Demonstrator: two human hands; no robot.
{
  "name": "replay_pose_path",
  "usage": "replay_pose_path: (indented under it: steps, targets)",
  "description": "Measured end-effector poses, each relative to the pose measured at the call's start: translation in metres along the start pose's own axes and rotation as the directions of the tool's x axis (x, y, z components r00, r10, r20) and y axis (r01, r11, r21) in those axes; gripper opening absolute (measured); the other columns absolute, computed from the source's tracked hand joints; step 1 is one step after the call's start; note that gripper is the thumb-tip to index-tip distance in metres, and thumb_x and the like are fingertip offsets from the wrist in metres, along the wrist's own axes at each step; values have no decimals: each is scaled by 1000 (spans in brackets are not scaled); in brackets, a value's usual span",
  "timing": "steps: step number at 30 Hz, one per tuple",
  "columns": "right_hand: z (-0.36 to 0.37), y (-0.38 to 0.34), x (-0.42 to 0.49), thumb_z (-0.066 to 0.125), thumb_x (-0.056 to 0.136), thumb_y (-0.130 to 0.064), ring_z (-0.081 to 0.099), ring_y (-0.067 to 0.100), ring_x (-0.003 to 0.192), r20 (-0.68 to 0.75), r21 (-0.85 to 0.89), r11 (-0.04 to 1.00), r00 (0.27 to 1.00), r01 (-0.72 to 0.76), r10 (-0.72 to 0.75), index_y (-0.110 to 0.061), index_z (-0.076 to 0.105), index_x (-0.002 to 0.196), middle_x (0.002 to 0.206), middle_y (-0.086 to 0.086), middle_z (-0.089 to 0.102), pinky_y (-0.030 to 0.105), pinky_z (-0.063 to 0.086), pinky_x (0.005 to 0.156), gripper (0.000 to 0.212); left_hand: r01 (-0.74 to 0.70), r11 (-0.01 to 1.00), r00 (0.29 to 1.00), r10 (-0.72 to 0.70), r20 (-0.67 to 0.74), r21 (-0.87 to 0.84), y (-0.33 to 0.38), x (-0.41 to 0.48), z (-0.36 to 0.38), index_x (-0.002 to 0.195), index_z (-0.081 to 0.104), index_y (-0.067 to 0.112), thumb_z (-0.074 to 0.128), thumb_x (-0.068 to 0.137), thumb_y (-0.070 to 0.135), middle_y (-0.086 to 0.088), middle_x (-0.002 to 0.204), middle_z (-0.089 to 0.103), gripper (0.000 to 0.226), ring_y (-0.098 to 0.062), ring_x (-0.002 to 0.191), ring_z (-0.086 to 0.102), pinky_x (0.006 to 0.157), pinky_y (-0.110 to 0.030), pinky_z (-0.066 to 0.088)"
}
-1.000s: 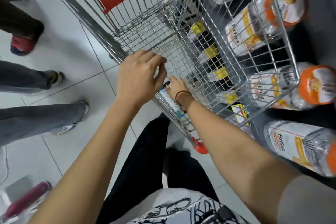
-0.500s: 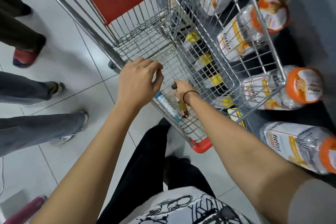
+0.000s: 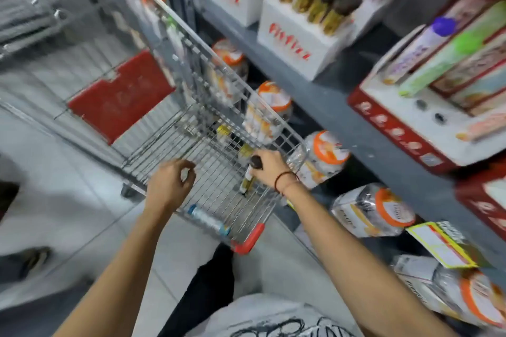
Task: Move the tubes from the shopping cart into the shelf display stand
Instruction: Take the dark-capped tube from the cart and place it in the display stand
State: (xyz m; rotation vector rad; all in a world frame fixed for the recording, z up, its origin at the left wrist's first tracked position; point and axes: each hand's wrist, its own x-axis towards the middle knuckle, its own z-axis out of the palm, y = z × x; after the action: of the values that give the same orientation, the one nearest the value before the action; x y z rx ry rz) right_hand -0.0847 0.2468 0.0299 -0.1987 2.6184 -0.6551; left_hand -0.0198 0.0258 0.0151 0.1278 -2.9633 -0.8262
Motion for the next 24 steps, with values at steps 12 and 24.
replay_pose_path:
  steps: [12,24]
  targets:
    - [-194,34,-144,71,78,-29,59,31,105,-543,115,992,832,-55,110,-9,63,104,107,17,67,32,44,87,34,-522,841,847,531,34,-142,206,77,23,97,67,13,50,83,32,-17,87,68,29,-34,71,63,59,-38,50]
    - [-267,71,-208,61,79,-4,54,27,108,-584,95,986,795,-133,164,-8,60,105,116,13,62,21,33,78,27,-783,619,596,775,209,-63,271,64,83,113,63,6,38,83,38,-17,117,64,51,-35,106,60,88,-48,46]
